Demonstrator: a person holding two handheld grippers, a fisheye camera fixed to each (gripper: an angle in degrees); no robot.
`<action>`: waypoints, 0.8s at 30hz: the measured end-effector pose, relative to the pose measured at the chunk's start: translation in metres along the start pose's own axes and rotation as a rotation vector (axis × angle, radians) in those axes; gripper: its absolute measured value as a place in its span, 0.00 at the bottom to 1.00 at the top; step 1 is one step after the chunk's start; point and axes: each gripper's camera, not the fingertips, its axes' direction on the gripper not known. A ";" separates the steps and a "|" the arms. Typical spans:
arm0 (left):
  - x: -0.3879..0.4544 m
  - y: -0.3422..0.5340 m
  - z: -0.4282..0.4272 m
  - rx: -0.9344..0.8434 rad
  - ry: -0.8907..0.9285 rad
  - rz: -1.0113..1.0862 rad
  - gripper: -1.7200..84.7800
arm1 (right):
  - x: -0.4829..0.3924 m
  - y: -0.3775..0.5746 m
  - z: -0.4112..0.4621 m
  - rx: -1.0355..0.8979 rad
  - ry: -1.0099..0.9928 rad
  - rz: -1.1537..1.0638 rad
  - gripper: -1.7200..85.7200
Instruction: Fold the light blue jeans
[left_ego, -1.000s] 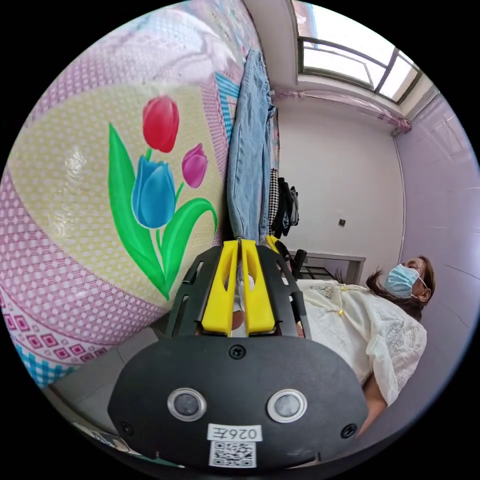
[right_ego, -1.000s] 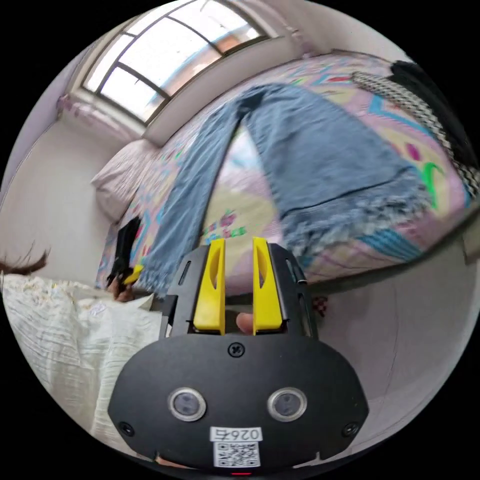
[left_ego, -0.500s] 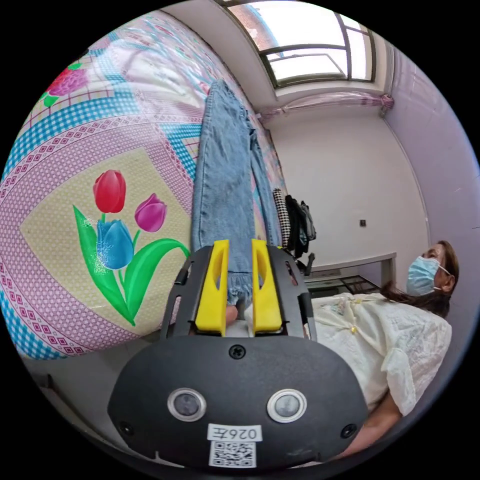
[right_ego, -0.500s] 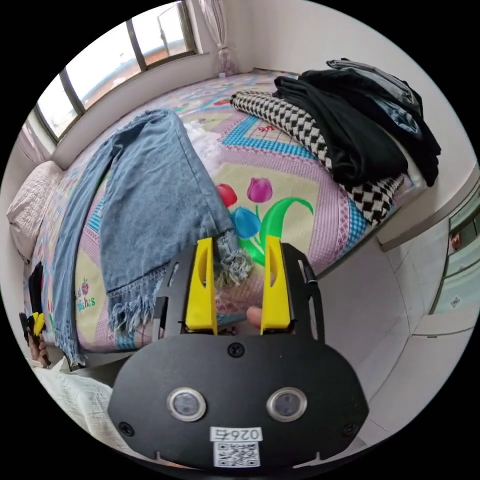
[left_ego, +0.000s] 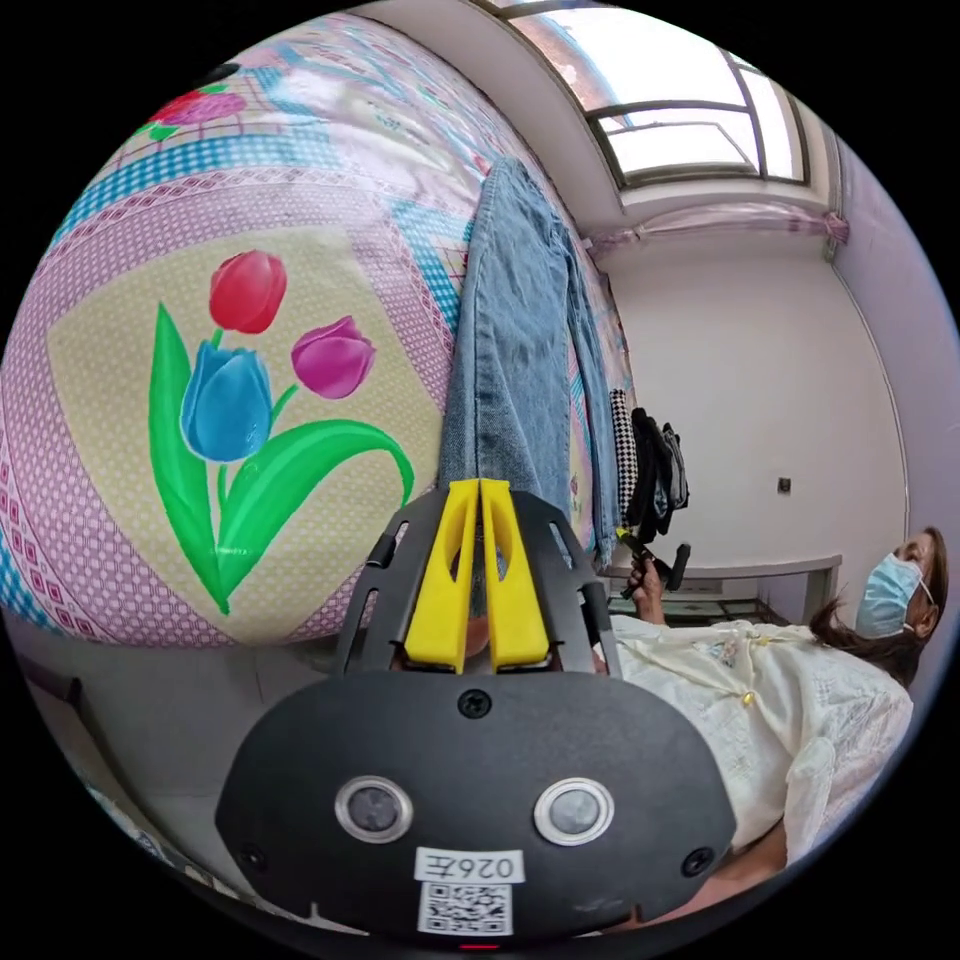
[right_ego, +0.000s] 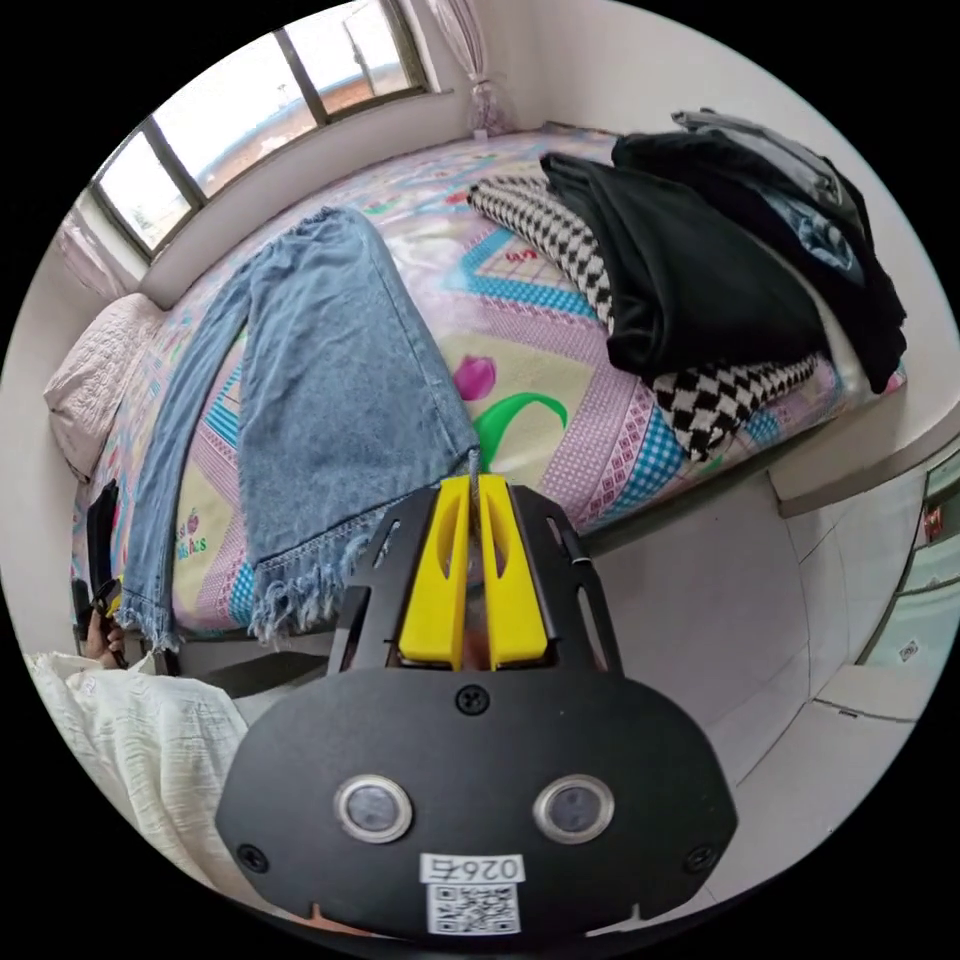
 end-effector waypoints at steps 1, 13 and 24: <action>-0.002 0.004 -0.001 0.022 0.010 -0.018 0.02 | 0.008 -0.003 0.012 -0.053 0.003 0.017 0.02; 0.049 -0.013 0.004 -0.088 -0.166 0.153 0.16 | -0.100 0.019 -0.022 0.106 -0.059 -0.237 0.11; -0.003 -0.047 -0.022 -0.150 0.038 0.057 0.12 | -0.102 0.021 0.021 -0.059 -0.143 -0.285 0.01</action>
